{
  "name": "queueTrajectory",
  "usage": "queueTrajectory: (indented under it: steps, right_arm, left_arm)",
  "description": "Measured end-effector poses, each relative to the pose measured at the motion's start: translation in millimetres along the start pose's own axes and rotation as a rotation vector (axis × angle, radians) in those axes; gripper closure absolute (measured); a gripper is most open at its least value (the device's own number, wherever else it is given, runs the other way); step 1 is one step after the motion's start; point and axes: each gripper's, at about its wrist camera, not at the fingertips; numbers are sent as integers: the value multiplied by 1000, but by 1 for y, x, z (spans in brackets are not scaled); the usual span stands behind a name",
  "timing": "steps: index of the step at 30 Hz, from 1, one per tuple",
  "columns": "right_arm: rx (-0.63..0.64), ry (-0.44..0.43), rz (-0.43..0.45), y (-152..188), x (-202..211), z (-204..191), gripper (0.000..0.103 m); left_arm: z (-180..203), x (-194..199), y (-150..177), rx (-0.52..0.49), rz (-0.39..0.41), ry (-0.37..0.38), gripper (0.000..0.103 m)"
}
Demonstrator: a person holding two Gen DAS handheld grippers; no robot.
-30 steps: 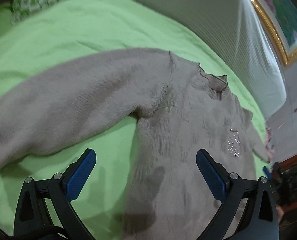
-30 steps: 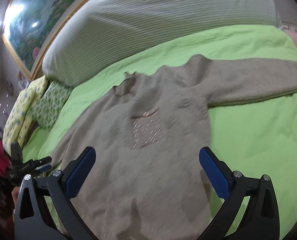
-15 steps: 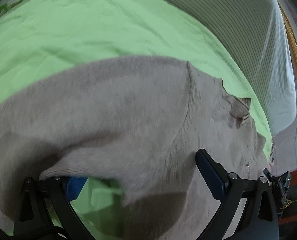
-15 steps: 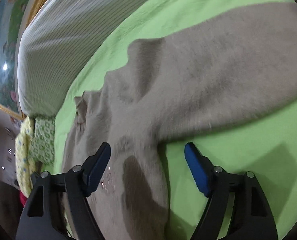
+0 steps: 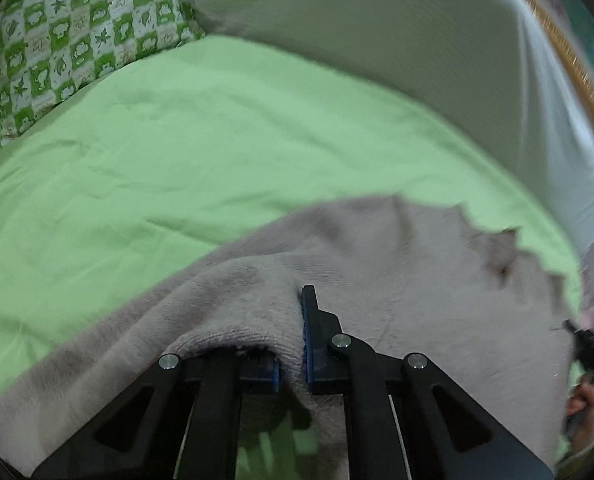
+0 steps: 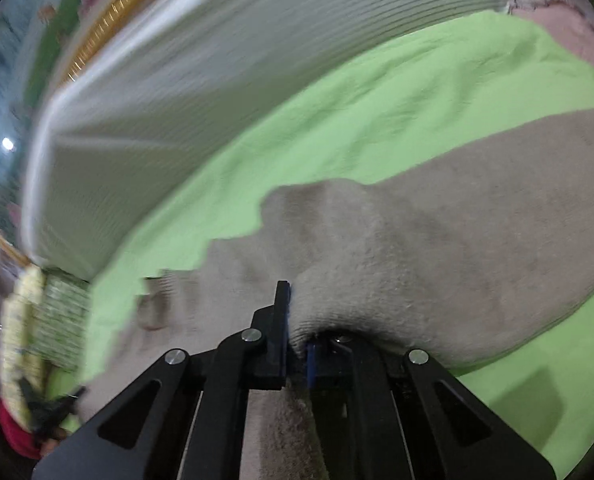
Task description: Fold small clothes
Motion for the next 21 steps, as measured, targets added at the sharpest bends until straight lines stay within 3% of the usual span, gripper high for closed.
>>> queueTrajectory:
  steps: [2, 3, 6, 8, 11, 15, 21]
  right_arm:
    - [14, 43, -26, 5, -12, -2, 96]
    - [23, 48, -45, 6, -16, -4, 95]
    - [24, 39, -88, 4, -11, -2, 85]
    - [39, 30, -54, 2, 7, 2, 69]
    - [51, 6, -10, 2, 36, 17, 47]
    - [29, 83, 15, 13, 61, 45, 46]
    - [-193, 117, 14, 9, 53, 115, 46]
  left_arm:
    - [-9, -14, 8, -2, -66, -38, 90]
    - [-15, -14, 12, 15, -92, -19, 87]
    - [-10, 9, 15, -19, -87, 7, 76]
    - [-3, 31, 19, -45, -95, 41, 75]
    - [16, 67, 26, -104, -89, 78, 66]
    - [57, 88, 20, -189, -64, 142, 48]
    - [125, 43, -1, -286, -97, 194, 47]
Point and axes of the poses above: each gripper's, at about its wrist camera, not at the fingertips, and x roughly against the way its jaws point, z to its right, y to its underside, and after that the axes turned 14 degrees about y, right-handed
